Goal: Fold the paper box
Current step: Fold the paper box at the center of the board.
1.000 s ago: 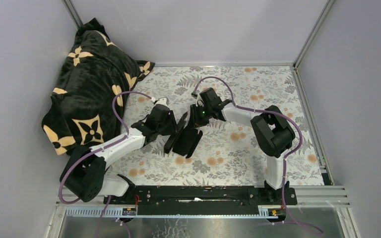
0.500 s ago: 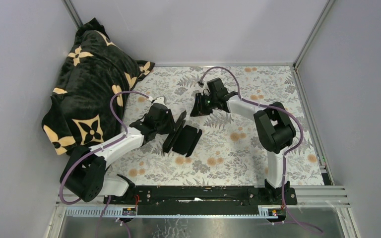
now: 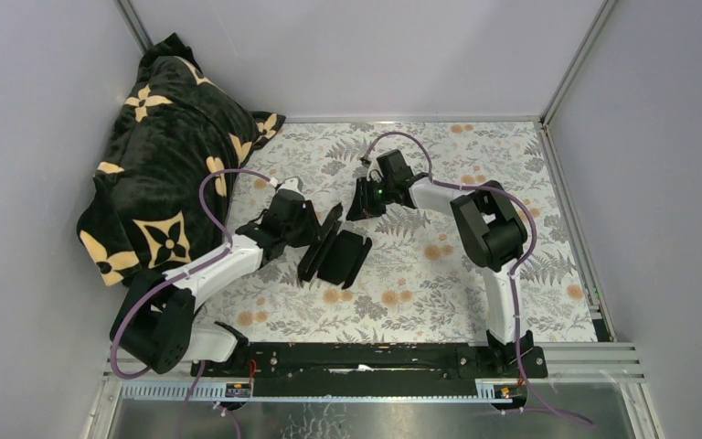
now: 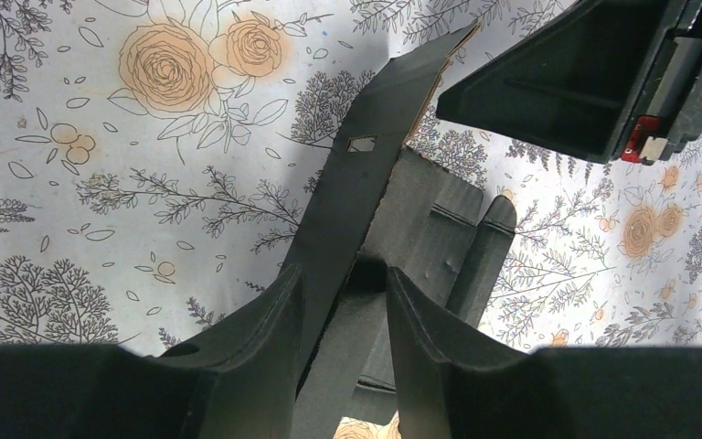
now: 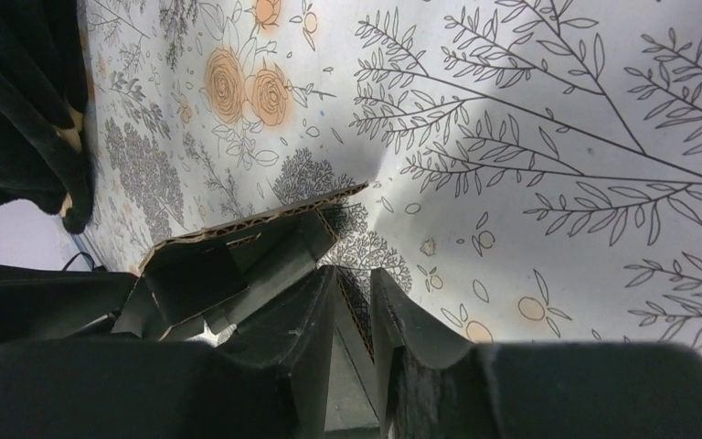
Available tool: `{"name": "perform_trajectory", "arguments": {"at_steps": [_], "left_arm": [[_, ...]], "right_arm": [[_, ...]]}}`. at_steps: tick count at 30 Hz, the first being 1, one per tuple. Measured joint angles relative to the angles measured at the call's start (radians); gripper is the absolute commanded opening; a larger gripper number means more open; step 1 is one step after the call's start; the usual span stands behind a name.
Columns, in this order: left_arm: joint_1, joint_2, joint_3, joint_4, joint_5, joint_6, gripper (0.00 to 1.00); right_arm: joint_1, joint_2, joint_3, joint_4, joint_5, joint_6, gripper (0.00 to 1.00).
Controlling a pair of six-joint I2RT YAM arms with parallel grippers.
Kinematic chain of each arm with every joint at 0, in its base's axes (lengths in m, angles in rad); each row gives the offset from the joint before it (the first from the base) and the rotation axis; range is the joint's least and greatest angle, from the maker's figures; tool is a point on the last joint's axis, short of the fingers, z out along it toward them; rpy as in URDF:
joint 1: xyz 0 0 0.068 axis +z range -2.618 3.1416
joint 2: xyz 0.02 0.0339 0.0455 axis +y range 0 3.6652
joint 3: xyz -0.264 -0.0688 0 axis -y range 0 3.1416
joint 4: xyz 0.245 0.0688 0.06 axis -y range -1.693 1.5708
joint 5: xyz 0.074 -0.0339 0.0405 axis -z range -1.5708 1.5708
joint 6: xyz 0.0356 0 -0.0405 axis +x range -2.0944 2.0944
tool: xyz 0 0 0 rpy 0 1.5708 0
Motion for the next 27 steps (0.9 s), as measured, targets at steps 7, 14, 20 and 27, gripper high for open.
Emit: {"name": "perform_trajectory", "arguments": {"at_steps": [7,14,20,27], "left_arm": [[0.005,0.000,-0.003,0.005,0.008,0.000,0.44],[0.006,0.000,-0.006,0.010,0.014,0.000,0.44],[0.010,0.000,-0.009,0.016,0.020,0.000,0.44],[0.012,0.000,-0.014,0.026,0.026,-0.007,0.44]], "right_arm": [[0.000,0.026,0.000,0.054,-0.003,0.021,0.30],[0.000,0.047,0.000,0.088,-0.003,0.037,0.29],[0.000,0.057,0.000,0.108,-0.008,0.051,0.28],[0.002,0.063,0.000,0.113,-0.021,0.058,0.26]]}}
